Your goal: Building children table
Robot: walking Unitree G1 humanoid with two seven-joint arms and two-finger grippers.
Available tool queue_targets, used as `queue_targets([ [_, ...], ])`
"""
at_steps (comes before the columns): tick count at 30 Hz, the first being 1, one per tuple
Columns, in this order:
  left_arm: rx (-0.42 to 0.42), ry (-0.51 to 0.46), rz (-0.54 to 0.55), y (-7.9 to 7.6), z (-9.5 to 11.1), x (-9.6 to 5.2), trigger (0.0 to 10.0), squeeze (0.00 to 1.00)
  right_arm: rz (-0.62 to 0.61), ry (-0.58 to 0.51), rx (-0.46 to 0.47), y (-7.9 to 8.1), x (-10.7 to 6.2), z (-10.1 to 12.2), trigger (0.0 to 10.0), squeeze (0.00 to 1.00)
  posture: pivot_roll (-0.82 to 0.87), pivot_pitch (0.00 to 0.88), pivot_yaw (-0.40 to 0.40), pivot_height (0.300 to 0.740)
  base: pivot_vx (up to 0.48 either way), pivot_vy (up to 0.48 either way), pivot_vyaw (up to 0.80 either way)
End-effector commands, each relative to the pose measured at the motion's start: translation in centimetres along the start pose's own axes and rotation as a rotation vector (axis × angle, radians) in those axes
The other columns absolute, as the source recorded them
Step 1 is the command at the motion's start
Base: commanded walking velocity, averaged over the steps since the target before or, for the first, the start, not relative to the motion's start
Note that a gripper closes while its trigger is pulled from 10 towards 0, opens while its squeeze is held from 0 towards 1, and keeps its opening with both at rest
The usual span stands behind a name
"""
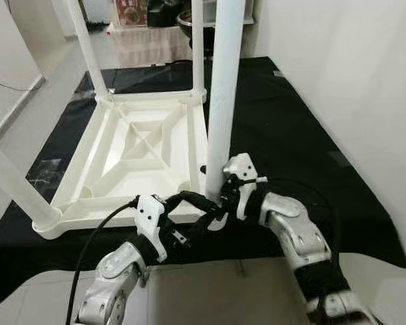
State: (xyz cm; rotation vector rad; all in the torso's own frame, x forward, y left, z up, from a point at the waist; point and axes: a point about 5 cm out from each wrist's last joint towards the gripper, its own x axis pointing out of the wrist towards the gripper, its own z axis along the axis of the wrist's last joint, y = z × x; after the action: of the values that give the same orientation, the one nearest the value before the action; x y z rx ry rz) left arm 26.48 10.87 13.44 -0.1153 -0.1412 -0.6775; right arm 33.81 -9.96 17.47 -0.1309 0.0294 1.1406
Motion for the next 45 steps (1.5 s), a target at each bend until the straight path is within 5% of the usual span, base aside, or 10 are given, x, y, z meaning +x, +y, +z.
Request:
queue_targets([
  [1, 0.003, -0.010, 0.001, -0.1, 0.2, -0.2, 10.0, 0.00, 0.055, -0.014, 0.024, -0.4, 0.2, 0.4, 10.0, 0.00, 0.01, 0.095, 0.008, 0.740, 0.000, 0.000, 0.00],
  [11, 0.023, 0.006, -0.007, -0.7, 0.0, -0.5, 10.0, 0.00, 0.077, 0.006, 0.084, -2.4, -0.3, 0.6, 10.0, 0.00, 0.03, 0.097, 0.003, 0.740, 0.000, 0.000, 0.00],
  [12, 0.036, 0.017, -0.005, -1.0, 0.0, -0.8, 10.0, 0.00, 0.075, 0.023, 0.105, -2.9, -0.7, 0.3, 1.2, 0.00, 0.03, 0.099, 0.004, 0.740, 0.000, 0.000, 0.00],
  [13, 0.044, 0.028, -0.001, -1.3, -0.1, -1.1, 10.0, 0.00, 0.075, 0.033, 0.123, -3.3, -1.1, 0.0, 0.0, 0.00, 0.03, 0.099, 0.005, 0.740, 0.000, 0.000, 0.00],
  [23, 0.062, 0.105, 0.006, -2.4, -0.4, -2.6, 10.0, 0.00, -0.005, 0.073, 0.122, -3.7, -4.5, -1.9, 0.0, 0.00, 0.00, 0.102, 0.023, 0.740, 0.000, 0.000, 0.00],
  [28, 0.073, 0.125, 0.029, -2.1, -0.6, -3.3, 10.0, 0.00, -0.748, 0.088, 0.157, -2.0, -4.8, -4.6, 0.0, 0.00, -0.02, 0.115, 0.031, 0.740, 0.000, 0.000, 0.00],
  [38, 0.021, 0.132, -0.005, -1.0, -1.1, -2.8, 10.0, 0.00, -0.653, 0.099, 0.195, 2.7, -0.8, -5.4, 0.0, 0.00, -0.02, 0.086, 0.056, 0.740, 0.000, 0.000, 0.00],
  [39, 0.015, 0.131, -0.016, -1.1, -1.0, -2.7, 10.0, 0.00, -0.639, 0.101, 0.192, 2.5, -0.5, -5.4, 9.6, 0.00, -0.02, 0.084, 0.056, 0.740, 0.000, 0.000, 0.00],
  [44, 0.010, 0.124, -0.014, -1.1, -0.9, -2.5, 10.0, 0.00, -0.577, 0.056, 0.166, 2.1, 0.4, -4.6, 10.0, 0.04, -0.01, 0.088, 0.057, 0.740, 0.000, 0.000, 0.00],
  [45, 0.007, 0.119, -0.005, -1.1, -0.8, -2.4, 10.0, 0.00, -0.501, 0.019, 0.164, 2.3, 0.9, -3.8, 10.0, 1.00, 0.00, 0.089, 0.052, 0.740, 0.000, 0.000, 0.00],
])
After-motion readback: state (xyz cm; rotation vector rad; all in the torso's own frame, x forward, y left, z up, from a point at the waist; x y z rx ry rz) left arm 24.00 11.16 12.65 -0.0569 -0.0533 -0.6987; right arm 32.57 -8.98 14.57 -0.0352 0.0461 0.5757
